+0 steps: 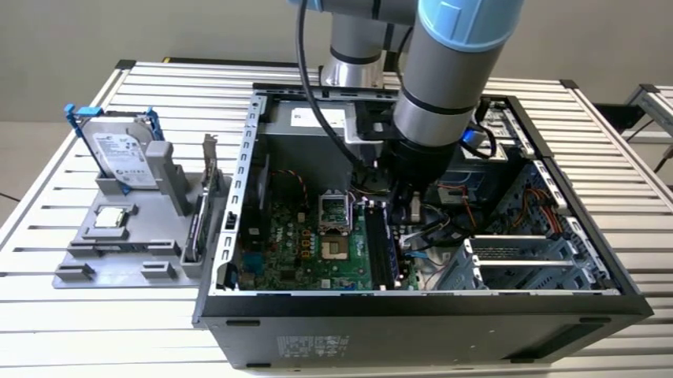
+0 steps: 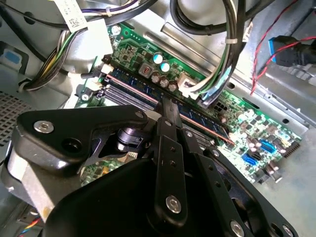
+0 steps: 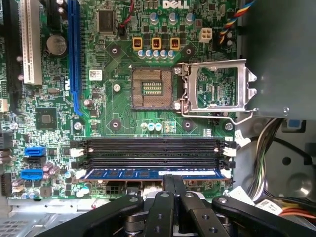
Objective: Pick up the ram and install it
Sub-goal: 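Press down the ram until it locks into place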
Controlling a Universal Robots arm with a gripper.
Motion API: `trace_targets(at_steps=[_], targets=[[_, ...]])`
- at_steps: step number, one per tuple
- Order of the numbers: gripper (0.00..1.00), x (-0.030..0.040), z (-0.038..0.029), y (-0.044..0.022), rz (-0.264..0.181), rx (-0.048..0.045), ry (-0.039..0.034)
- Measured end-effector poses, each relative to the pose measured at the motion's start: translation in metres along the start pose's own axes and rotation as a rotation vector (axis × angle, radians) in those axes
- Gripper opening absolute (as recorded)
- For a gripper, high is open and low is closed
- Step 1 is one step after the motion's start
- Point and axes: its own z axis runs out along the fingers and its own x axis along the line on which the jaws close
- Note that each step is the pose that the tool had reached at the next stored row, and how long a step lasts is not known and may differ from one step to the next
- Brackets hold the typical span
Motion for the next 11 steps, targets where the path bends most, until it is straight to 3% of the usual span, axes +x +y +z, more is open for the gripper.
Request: trace_targets(at_steps=[11], targets=[[0.00,-0.0002,-0.0176,-0.0002,0.000,0.0000,0.0001]])
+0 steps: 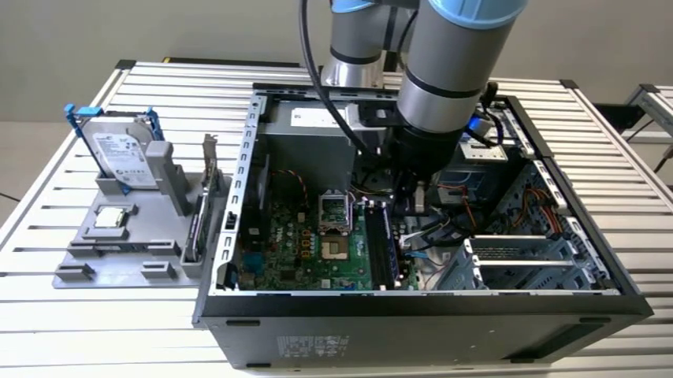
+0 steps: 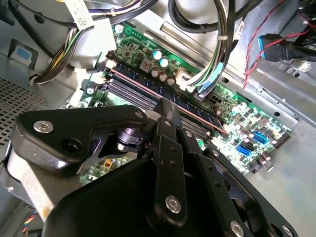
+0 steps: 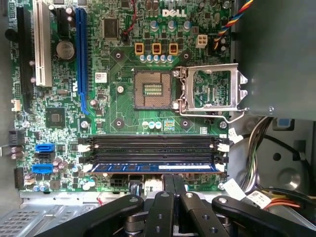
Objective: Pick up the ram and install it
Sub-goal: 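Press down the ram until it locks into place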
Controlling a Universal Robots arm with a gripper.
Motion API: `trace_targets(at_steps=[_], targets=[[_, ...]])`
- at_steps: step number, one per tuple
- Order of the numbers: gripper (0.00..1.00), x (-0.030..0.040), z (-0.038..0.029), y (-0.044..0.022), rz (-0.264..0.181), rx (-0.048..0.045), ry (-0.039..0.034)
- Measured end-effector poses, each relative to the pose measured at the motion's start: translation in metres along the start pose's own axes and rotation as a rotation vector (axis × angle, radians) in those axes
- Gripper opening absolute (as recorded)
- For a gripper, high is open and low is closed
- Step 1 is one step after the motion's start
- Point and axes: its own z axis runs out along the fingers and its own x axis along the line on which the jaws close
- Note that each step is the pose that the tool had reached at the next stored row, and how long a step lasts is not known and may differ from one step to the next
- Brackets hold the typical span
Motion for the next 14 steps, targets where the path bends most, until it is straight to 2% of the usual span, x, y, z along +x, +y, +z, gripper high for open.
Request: trace_targets(at_steps=[14], targets=[[0.00,-0.0003,-0.0200,-0.0001,0.000,0.0000,-0.0001]])
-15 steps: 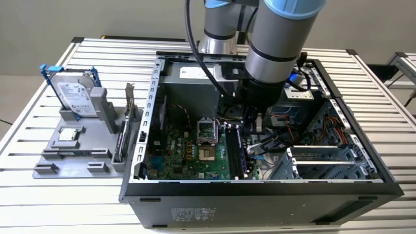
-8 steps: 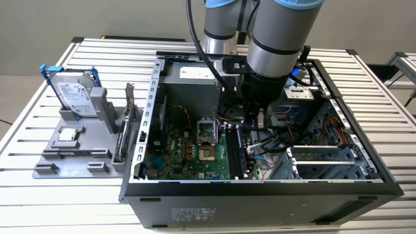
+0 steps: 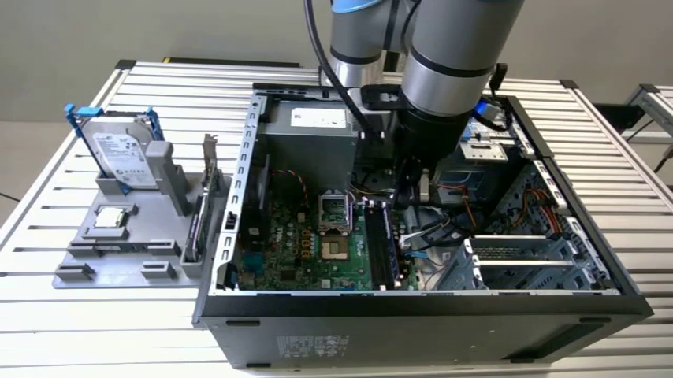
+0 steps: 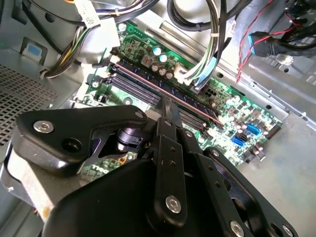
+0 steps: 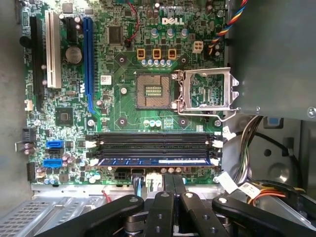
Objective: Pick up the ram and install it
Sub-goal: 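Press down the ram until it locks into place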
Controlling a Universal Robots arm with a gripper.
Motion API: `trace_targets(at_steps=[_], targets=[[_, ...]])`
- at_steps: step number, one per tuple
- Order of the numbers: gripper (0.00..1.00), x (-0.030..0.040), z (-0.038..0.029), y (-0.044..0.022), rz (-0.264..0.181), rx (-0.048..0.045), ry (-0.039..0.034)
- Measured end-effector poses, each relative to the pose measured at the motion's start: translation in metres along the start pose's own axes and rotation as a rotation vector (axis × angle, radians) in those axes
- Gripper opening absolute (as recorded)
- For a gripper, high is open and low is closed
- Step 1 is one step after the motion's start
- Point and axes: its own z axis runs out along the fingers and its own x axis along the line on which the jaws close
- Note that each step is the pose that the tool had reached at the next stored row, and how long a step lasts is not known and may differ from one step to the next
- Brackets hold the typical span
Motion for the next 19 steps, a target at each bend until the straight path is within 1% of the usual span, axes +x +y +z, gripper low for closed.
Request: trace_targets(at_steps=[10,19], targets=[[0.00,-0.0002,-0.0147,-0.0001,0.000,0.0000,-0.0001],[0.00,-0.0003,-0.0260,-0.0003,0.000,0.0000,0.0000]])
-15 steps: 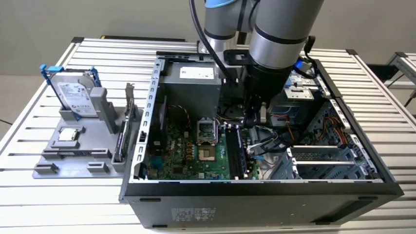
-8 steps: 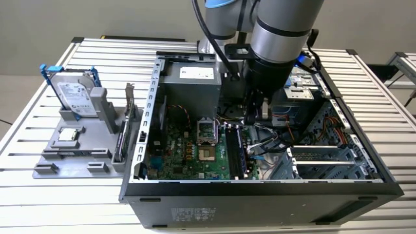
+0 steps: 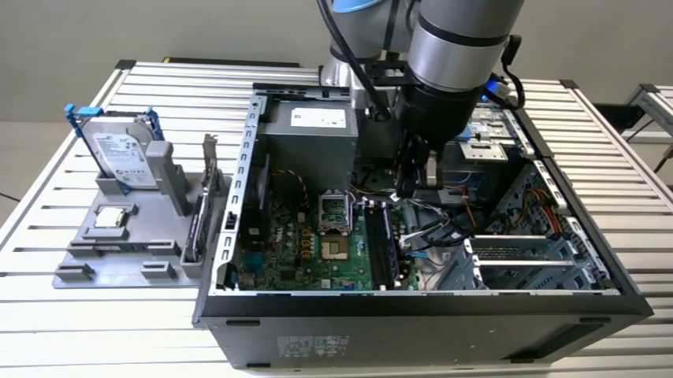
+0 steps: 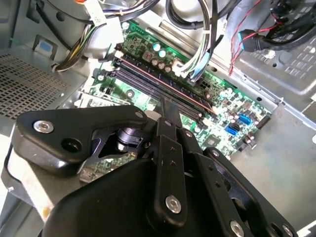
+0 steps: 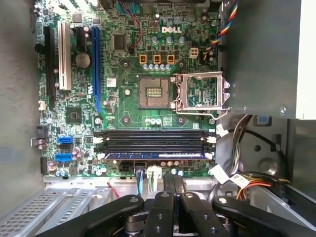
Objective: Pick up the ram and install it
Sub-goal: 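Press down the ram until it locks into place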
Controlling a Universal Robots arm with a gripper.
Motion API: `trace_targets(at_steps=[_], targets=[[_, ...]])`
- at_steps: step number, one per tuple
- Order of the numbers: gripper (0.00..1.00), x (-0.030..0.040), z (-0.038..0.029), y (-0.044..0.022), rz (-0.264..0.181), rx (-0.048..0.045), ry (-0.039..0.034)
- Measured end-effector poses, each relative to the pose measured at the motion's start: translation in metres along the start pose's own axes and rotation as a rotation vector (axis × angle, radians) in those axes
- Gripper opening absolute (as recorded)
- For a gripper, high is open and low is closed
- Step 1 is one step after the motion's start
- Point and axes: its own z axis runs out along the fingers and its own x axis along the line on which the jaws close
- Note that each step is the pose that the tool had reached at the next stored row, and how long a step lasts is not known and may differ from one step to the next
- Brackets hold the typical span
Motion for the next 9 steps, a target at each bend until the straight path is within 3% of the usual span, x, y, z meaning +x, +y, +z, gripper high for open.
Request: trace_targets(at_steps=[9], targets=[[0.00,0.0000,-0.0010,0.0000,0.000,0.0000,-0.0001]])
